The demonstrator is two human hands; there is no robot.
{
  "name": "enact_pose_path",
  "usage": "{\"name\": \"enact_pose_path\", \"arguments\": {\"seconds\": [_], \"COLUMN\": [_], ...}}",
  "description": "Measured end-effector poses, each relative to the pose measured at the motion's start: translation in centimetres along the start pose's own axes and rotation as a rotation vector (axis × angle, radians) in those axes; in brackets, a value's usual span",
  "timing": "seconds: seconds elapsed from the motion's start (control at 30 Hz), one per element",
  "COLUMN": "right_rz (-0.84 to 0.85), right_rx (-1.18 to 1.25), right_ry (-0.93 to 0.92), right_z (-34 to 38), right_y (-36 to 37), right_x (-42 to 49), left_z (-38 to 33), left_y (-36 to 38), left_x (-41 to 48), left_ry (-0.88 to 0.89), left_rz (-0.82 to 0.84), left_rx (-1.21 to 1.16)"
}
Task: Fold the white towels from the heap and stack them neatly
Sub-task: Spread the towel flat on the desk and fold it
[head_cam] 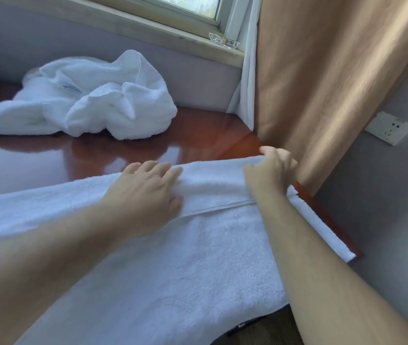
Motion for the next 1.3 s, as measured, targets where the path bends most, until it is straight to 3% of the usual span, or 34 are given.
{"name": "enact_pose_path", "arguments": {"seconds": [0.07, 0.13, 0.2, 0.3, 0.37, 0.47, 0.53, 0.6, 0.67, 0.77, 0.87, 0.93, 1.07, 1.2, 1.3], "right_rz": [0.249, 0.377, 0.353, 0.187, 0.105, 0.217, 0.272, 0.213, 0.208, 0.411, 0.526, 0.517, 0.54, 0.794, 0.822], "right_rx": [0.139, 0.201, 0.198, 0.176, 0.25, 0.354, 0.294, 0.246, 0.253, 0.292, 0.223, 0.202, 0.271, 0.016, -0.021], "right_ry": [-0.159, -0.259, -0.34, -0.496, -0.653, -0.851, -0.869, -0.846, -0.809, -0.747, -0.655, -0.628, -0.718, -0.743, -0.718], "right_z": [2.1, 3.4, 3.8, 4.0, 4.1, 3.8, 3.3, 3.0, 2.8, 2.7, 4.0, 6.2, 12.3, 16.3, 16.5], "right_y": [0.8, 1.6, 2.1, 1.2, -0.2, -1.9, -2.3, -2.4, -2.7, -3.4, -4.1, -4.0, -2.4, 0.0, 0.4], "right_x": [-1.0, -2.4, -3.7, -4.9, -5.7, -7.9, -9.3, -9.9, -10.1, -10.0, -9.3, -9.3, -11.7, -15.0, -15.6], "left_z": [-0.3, -0.2, 0.1, 0.8, 1.0, 0.4, -0.1, -0.5, -0.6, 0.4, 3.0, 5.3, 9.3, 13.3, 17.1], "left_y": [-0.7, -1.3, -1.7, -1.8, -2.2, -2.7, -3.2, -3.6, -3.6, -3.7, -4.0, -3.8, -3.1, -3.5, -4.4], "left_x": [-0.7, -1.7, -2.6, -3.4, -3.7, -3.8, -4.0, -4.4, -5.0, -6.0, -7.2, -8.2, -10.6, -12.5, -14.4], "left_ry": [0.05, 0.127, 0.169, 0.089, 0.081, 0.094, 0.064, 0.054, 0.07, -0.013, -0.124, -0.178, -0.239, -0.368, -0.437], "left_rz": [-0.076, -0.163, -0.13, 0.029, 0.006, -0.09, -0.141, -0.163, -0.106, -0.003, -0.103, -0.089, 0.147, 0.254, 0.308], "left_rx": [-0.036, -0.077, -0.089, -0.04, -0.018, 0.027, -0.012, -0.053, -0.089, -0.276, -0.411, -0.317, -0.025, -0.012, -0.041]}}
Point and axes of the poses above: each hand's wrist, its own x-axis towards the middle knuckle, its own y-axis out of the palm, z = x × y, the point moved 1 cm from there along x, towards the middle knuckle, and after that the axes turned 9 degrees about -y, right-handed, at the moved point
